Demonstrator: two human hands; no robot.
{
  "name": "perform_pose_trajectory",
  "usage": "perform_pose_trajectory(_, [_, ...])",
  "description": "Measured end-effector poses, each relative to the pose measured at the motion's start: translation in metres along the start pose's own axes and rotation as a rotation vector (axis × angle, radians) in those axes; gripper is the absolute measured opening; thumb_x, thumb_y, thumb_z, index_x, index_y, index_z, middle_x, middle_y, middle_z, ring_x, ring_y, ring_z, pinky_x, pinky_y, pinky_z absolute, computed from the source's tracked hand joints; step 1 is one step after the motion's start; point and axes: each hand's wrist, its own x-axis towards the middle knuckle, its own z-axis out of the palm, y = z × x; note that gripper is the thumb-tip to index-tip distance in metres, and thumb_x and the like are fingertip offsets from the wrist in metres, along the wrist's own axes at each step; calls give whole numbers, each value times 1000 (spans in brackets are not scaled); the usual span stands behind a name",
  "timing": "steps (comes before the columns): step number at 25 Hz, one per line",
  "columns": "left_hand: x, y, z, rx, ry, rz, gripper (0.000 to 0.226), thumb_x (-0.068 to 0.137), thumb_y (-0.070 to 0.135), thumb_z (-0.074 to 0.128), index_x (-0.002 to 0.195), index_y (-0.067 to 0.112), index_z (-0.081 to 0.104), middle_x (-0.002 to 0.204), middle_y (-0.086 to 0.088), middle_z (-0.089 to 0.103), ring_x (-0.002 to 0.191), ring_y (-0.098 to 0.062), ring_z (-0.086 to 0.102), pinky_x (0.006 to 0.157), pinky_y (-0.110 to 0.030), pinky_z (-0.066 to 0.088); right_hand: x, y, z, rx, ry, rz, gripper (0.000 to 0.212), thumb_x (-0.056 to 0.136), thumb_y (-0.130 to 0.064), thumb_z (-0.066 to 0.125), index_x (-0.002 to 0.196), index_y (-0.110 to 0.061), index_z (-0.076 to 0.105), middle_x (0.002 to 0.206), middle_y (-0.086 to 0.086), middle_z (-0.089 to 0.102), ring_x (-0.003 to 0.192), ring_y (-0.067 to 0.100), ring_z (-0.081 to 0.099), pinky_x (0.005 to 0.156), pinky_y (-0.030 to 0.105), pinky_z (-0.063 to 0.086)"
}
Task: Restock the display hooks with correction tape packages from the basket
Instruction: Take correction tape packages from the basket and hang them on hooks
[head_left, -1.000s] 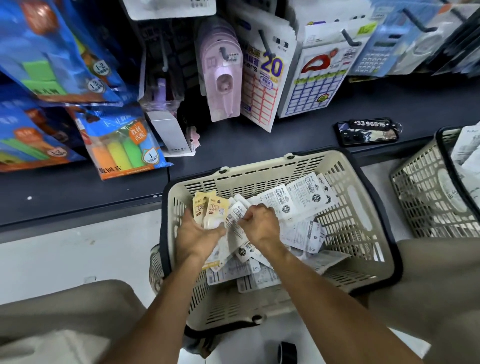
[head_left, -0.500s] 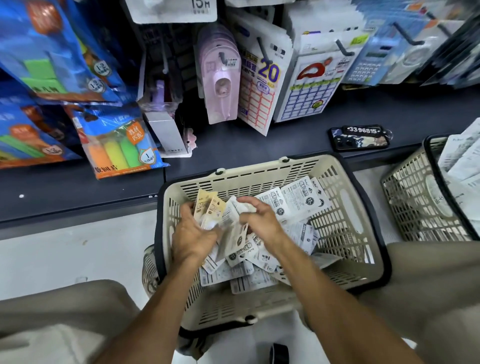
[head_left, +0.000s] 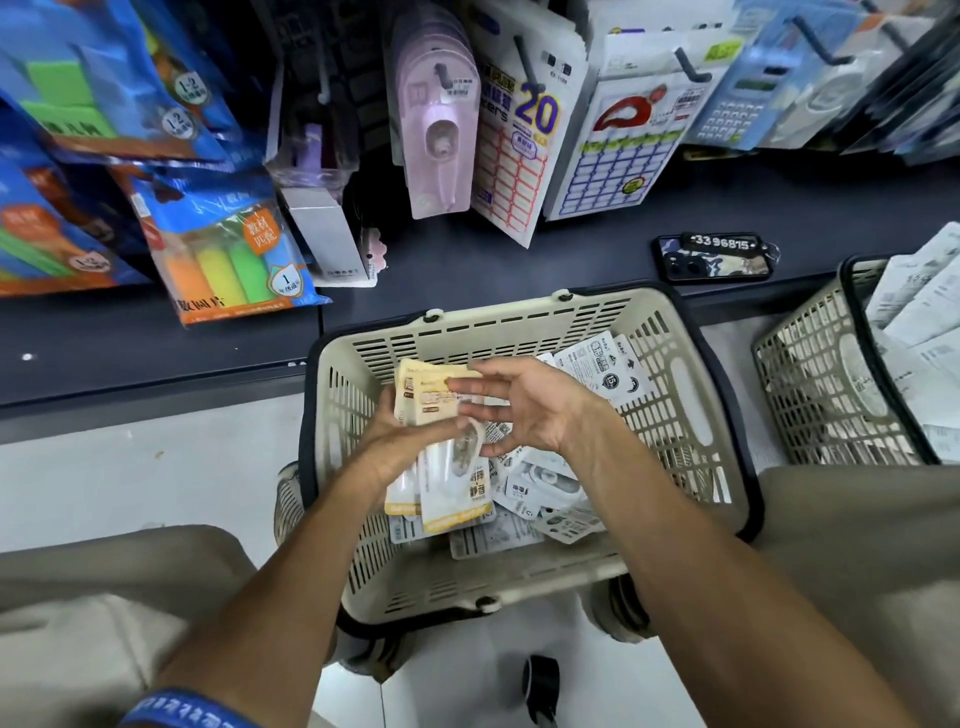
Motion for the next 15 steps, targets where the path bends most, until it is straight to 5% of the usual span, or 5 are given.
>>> perform_pose_trajectory(2, [3, 2, -4, -110, 122, -8, 71, 52, 41, 93, 112, 43, 56, 87, 22, 76, 91, -5, 68, 72, -29, 49, 0, 2, 2, 29, 198, -151, 27, 89, -19, 73, 114, -15, 65, 116, 6, 73, 106, 28, 69, 75, 51, 60])
perform_pose_trajectory(4, [6, 6, -7, -241, 164, -38, 60, 63, 32, 91, 114, 36, 61, 82, 14, 79, 81, -13, 75, 67, -33, 54, 1, 10, -1, -10, 448, -309, 37, 91, -28, 73, 124, -19, 60, 123, 7, 68, 108, 24, 66, 92, 45, 56])
perform_pose_trajectory(8, [0, 17, 4, -130, 5, -44, 90, 35, 43, 96, 118, 18, 71, 105, -9, 79, 97, -33, 75, 89, -51, 59, 10, 37, 29, -58, 149, -69, 61, 100, -65, 36, 143, -24, 50, 128, 9, 69, 97, 23, 72, 68, 35, 62])
perform_pose_trajectory(11, [1, 12, 1, -48, 24, -67, 98, 30, 40, 98, 120, 15, 68, 110, -10, 78, 99, -32, 74, 93, -52, 58, 23, 48, 29, 13, 148, -65, 52, 103, -59, 35, 131, -25, 63, 120, 5, 74, 106, 24, 72, 89, 44, 59])
perform_pose_trajectory(15, [9, 9, -3, 166, 246, 15, 80, 56, 23, 99, 123, 21, 55, 104, 5, 74, 102, -24, 70, 98, -45, 55, 22, 72, -9, -915, 425, -111, 45, 96, -29, 58, 136, -16, 45, 132, 9, 60, 112, 28, 62, 97, 47, 52])
